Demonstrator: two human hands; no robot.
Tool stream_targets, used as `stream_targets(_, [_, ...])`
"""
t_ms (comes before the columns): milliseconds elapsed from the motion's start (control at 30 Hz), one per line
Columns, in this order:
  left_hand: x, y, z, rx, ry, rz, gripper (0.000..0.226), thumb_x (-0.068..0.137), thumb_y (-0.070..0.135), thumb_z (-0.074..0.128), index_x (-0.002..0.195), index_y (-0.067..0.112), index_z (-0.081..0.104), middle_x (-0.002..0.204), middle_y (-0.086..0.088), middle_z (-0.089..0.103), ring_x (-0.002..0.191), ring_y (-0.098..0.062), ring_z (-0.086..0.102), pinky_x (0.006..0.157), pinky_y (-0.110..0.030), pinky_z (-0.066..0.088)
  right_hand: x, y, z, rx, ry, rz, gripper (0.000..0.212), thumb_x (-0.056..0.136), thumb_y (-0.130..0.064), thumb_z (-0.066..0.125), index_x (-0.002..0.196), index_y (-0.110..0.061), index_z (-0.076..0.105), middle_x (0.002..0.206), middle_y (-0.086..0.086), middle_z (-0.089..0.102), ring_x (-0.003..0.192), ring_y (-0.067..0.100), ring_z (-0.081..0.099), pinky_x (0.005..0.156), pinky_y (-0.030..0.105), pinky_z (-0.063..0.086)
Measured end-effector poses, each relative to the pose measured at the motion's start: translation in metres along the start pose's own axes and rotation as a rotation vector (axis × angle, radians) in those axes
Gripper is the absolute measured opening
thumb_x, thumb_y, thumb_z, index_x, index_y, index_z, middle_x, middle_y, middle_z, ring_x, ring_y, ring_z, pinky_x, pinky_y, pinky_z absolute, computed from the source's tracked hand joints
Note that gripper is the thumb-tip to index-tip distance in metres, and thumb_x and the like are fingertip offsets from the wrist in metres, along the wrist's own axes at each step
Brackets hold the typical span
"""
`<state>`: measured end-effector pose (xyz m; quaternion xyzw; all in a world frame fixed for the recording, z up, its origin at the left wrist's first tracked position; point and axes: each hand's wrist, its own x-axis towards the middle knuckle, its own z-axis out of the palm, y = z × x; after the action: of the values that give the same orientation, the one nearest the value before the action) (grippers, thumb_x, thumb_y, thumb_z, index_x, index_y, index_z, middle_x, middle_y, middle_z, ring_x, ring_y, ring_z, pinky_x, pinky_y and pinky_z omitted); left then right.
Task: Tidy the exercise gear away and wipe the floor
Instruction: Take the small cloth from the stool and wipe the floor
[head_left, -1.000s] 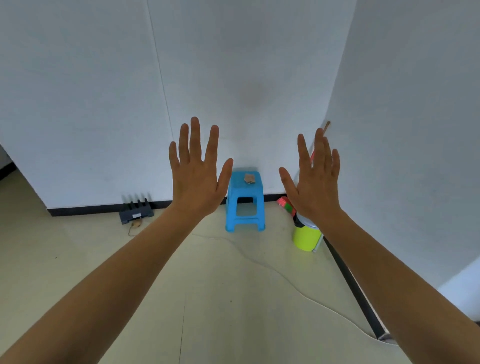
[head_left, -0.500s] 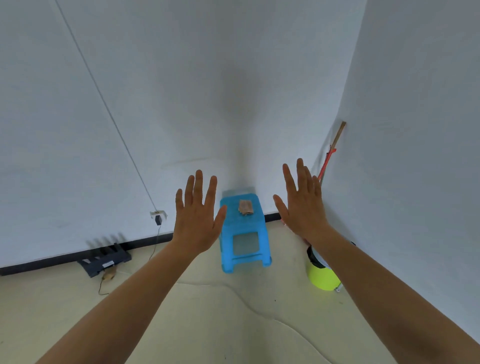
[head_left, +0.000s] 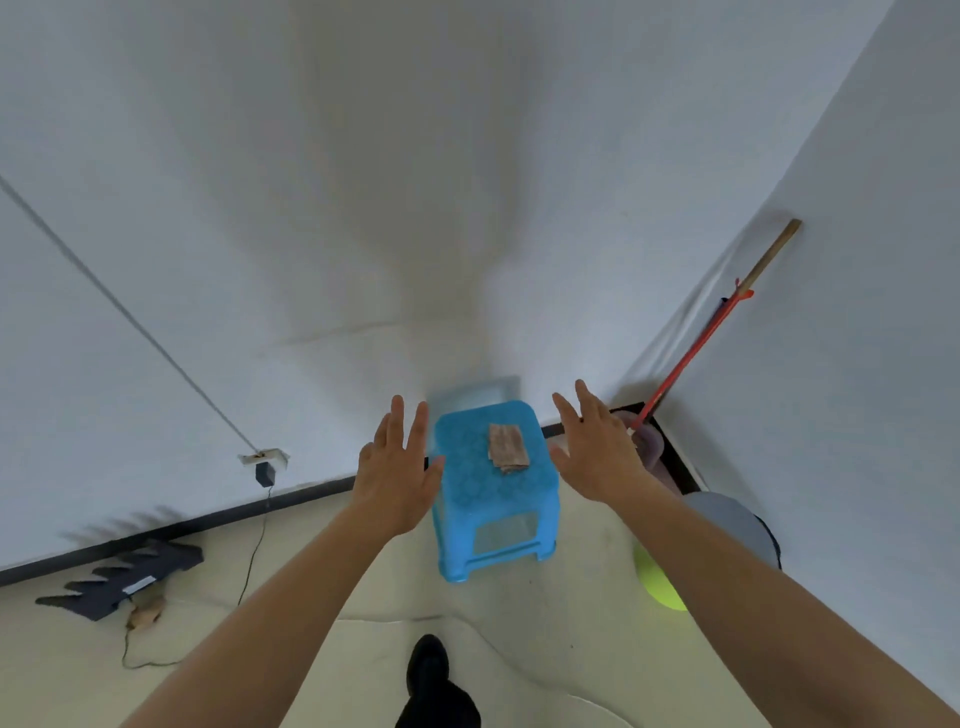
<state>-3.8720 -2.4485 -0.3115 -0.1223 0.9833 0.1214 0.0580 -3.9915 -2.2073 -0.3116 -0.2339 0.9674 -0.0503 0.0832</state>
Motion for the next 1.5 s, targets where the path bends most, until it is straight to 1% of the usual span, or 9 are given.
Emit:
stream_targets(333, [0.157, -0.060, 0.142, -0.002, -0.328, 0.060, 0.074, 0.097, 0.017, 0.040, 0.156, 0.017, -0.005, 0.162, -0.010, -0.018, 0.151, -0.026, -0.004, 0.117, -0.042, 0.021, 0.129, 0.003, 0.151, 0.192, -0.270, 0.197, 0.057, 0.100, -0.024, 0.042, 0.154, -0.019, 0.023, 0.163, 0.010, 0.011, 0.143, 0.030, 0.025, 0.110, 0.045, 0.032])
stream_targets(600, [0.200, -0.067, 0.299, 0.029, -0.501, 0.079, 0.075, 0.094, 0.010, 0.041, 0.156, 0.015, -0.002, 0.162, -0.004, -0.019, 0.151, -0.019, -0.007, 0.117, -0.041, 0.024, 0.194, 0.021, 0.319, 0.227, -0.367, 0.129, 0.075, 0.093, -0.005, 0.043, 0.157, -0.010, 0.005, 0.165, 0.008, -0.001, 0.145, 0.033, 0.020, 0.099, 0.047, 0.043])
stream_targets(700, [0.197, -0.070, 0.337, 0.038, -0.600, 0.088, 0.077, 0.092, 0.007, 0.041, 0.156, 0.018, -0.002, 0.163, -0.001, -0.018, 0.151, -0.017, -0.010, 0.117, -0.042, 0.024, 0.205, 0.026, 0.351, 0.213, -0.343, 0.113, 0.074, 0.098, -0.018, 0.048, 0.158, -0.010, 0.005, 0.162, 0.006, 0.019, 0.142, 0.032, 0.026, 0.091, 0.047, 0.046])
stream_targets(767, [0.191, -0.071, 0.351, 0.044, -0.603, 0.075, 0.077, 0.092, 0.005, 0.041, 0.156, 0.017, 0.000, 0.162, -0.001, -0.019, 0.150, -0.017, -0.014, 0.114, -0.041, 0.027, 0.209, 0.029, 0.363, 0.091, -0.279, 0.091, 0.076, 0.097, -0.033, 0.052, 0.157, -0.009, 0.011, 0.148, 0.014, 0.039, 0.124, 0.036, 0.042, 0.088, 0.048, 0.044])
stream_targets(867, [0.187, -0.066, 0.356, 0.010, -0.591, 0.019, 0.073, 0.094, 0.006, 0.040, 0.156, 0.016, 0.004, 0.163, 0.000, -0.018, 0.150, -0.016, -0.015, 0.111, -0.041, 0.030, 0.207, 0.037, 0.372, 0.035, -0.284, 0.092, 0.067, 0.098, -0.041, 0.050, 0.153, -0.012, 0.026, 0.132, 0.016, 0.048, 0.111, 0.035, 0.049, 0.089, 0.046, 0.041])
stream_targets(1033, [0.196, -0.058, 0.344, 0.040, -0.644, -0.031, 0.068, 0.094, 0.007, 0.040, 0.155, 0.017, 0.013, 0.164, 0.001, -0.009, 0.151, -0.017, -0.006, 0.113, -0.047, 0.031, 0.191, 0.052, 0.354, 0.122, -0.289, 0.132, 0.032, 0.101, -0.031, 0.045, 0.123, -0.011, 0.057, 0.114, 0.014, 0.059, 0.102, 0.035, 0.054, 0.081, 0.044, 0.042])
stream_targets(1167, [0.212, -0.031, 0.298, 0.086, -0.650, 0.010, 0.056, 0.096, 0.014, 0.039, 0.151, 0.015, 0.026, 0.163, -0.005, 0.014, 0.148, -0.026, 0.016, 0.115, -0.046, 0.026, 0.180, 0.070, 0.301, 0.272, -0.234, 0.289, 0.034, 0.097, -0.037, 0.050, 0.101, -0.006, 0.063, 0.103, 0.014, 0.057, 0.097, 0.034, 0.055, 0.074, 0.042, 0.045])
stream_targets(1433, [0.243, 0.061, 0.113, 0.156, -0.244, 0.331, 0.059, 0.095, 0.013, 0.043, 0.152, 0.011, 0.027, 0.162, -0.011, 0.015, 0.148, -0.029, 0.018, 0.115, -0.046, 0.023, 0.161, 0.128, 0.121, 0.600, 0.138, 0.501, 0.039, 0.087, -0.051, 0.048, 0.083, -0.012, 0.045, 0.087, 0.003, 0.046, 0.069, 0.019, 0.045, 0.060, 0.032, 0.035])
stream_targets(1500, [0.252, 0.083, 0.063, 0.136, -0.112, 0.419, 0.059, 0.094, 0.012, 0.046, 0.150, 0.009, 0.031, 0.161, -0.014, 0.018, 0.147, -0.032, 0.021, 0.113, -0.049, 0.027, 0.153, 0.141, 0.076, 0.639, 0.229, 0.545, 0.035, 0.089, -0.050, 0.050, 0.088, -0.015, 0.045, 0.092, -0.001, 0.052, 0.075, 0.017, 0.052, 0.062, 0.032, 0.041])
